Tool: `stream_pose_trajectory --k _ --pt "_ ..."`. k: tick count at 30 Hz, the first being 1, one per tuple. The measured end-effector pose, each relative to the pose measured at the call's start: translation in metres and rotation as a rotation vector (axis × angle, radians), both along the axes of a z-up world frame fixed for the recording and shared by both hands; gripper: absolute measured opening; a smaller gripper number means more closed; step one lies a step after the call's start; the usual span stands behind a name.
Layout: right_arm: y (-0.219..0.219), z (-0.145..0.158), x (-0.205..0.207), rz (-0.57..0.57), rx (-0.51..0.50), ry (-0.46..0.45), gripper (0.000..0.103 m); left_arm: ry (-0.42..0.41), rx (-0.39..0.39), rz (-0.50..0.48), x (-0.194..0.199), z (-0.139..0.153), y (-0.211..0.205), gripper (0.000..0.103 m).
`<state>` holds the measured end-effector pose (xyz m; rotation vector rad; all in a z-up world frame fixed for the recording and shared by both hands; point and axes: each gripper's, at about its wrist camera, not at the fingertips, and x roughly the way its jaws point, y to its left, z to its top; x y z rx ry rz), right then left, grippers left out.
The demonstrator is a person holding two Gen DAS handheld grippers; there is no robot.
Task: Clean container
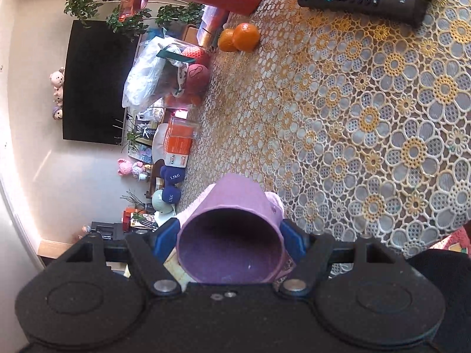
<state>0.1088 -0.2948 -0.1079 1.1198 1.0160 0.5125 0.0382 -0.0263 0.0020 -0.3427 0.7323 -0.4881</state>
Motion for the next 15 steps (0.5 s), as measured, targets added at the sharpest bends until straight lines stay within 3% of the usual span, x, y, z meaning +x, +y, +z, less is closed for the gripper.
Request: stream_pose_trajectory --k 15 --pt "-0.014 -0.013 0.004 -0.02 0.054 0.021 0.074 0.072 0.132 0.039 0.056 -0.037 0.0 0.037"
